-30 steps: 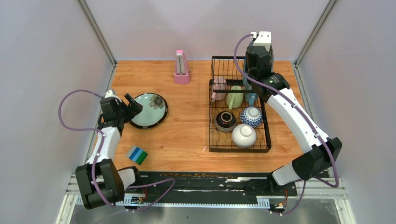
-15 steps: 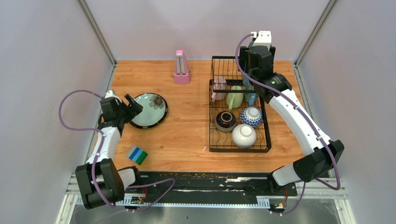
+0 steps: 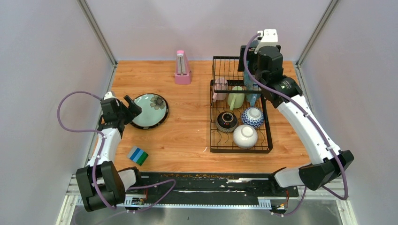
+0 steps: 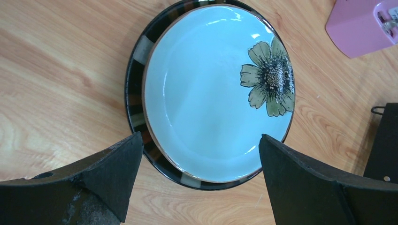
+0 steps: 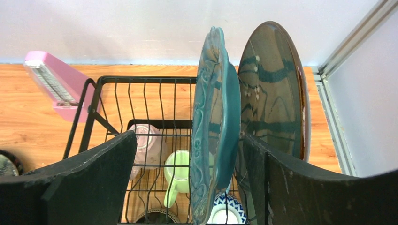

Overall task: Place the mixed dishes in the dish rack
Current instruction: Insert the plate into the dish rack, then pick up the plate at the center of the board.

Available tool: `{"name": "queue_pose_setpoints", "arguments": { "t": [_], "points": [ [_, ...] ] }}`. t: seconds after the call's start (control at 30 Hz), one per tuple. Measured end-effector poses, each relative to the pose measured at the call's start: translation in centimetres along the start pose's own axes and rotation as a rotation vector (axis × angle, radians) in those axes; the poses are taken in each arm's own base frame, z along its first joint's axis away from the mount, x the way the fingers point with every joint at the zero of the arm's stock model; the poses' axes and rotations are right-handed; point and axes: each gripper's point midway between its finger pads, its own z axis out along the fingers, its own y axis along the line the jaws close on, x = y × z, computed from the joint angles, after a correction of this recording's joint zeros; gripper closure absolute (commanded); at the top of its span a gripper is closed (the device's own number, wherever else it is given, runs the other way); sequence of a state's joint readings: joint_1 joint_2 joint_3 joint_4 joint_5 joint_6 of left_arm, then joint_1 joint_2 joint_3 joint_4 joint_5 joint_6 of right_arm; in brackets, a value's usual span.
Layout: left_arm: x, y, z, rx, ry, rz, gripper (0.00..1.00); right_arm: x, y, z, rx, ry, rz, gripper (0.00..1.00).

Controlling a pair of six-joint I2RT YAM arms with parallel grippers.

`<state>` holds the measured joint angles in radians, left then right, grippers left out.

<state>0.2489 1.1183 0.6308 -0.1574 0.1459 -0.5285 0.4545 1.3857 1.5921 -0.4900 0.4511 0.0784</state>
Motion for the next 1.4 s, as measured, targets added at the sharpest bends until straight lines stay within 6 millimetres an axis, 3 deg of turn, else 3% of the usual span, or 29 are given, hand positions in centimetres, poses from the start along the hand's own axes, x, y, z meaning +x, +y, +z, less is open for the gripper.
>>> {"name": "queue_pose_setpoints", "arguments": {
  "t": [0.3,0.43,0.53,0.7,0.73,0.77,0.8,0.93,1.07,1.2,1.4],
  "points": [
    [-0.4,0.8,-0.3,-0.048,-0.023,0.000,0.00,-1.5,1.6,-1.9,-0.127,-0.030,0.052,0.13],
    [-0.3,1.1,-0.3,-0.064,-0.023,-0.001,0.00,-3.5,2.9,-4.4,-0.251,-0.095,0.095,0.13],
    [-0.3,1.4,-0.4,-0.083,-0.026,-0.002,0.00,-5.3,4.0,-6.9,-0.368,-0.163,0.122,0.19],
    [-0.8,1.8,-0.9,-0.109,-0.053,-0.001,0.00,-8.1,7.6,-10.9,-0.618,-0.255,0.151,0.19],
    [-0.9,1.9,-1.0,-0.114,-0.059,-0.001,0.00,-8.2,8.9,-11.2,-0.671,-0.250,0.151,0.18],
    [-1.0,2.0,-1.1,-0.122,-0.065,-0.001,0.00,-8.3,11.4,-11.7,-0.768,-0.244,0.147,0.18],
    [-1.1,2.0,-1.2,-0.123,-0.066,-0.001,0.00,-8.3,11.9,-11.7,-0.787,-0.241,0.146,0.17],
    [-1.2,2.1,-1.2,-0.127,-0.073,-0.001,0.00,-5.4,18.2,-10.1,-0.910,-0.140,0.111,0.14],
    [-1.2,2.0,-1.2,-0.125,-0.073,-0.003,0.00,-0.4,23.8,-6.6,-0.956,0.027,0.085,0.14],
    [-1.2,1.8,-1.2,-0.113,-0.071,-0.004,0.00,5.3,26.8,-3.5,-0.964,0.215,0.105,0.17],
    [-0.8,1.4,-0.2,-0.086,-0.052,-0.020,0.00,10.1,30.7,-1.1,-1.025,0.419,0.187,0.26]
  ]
}}
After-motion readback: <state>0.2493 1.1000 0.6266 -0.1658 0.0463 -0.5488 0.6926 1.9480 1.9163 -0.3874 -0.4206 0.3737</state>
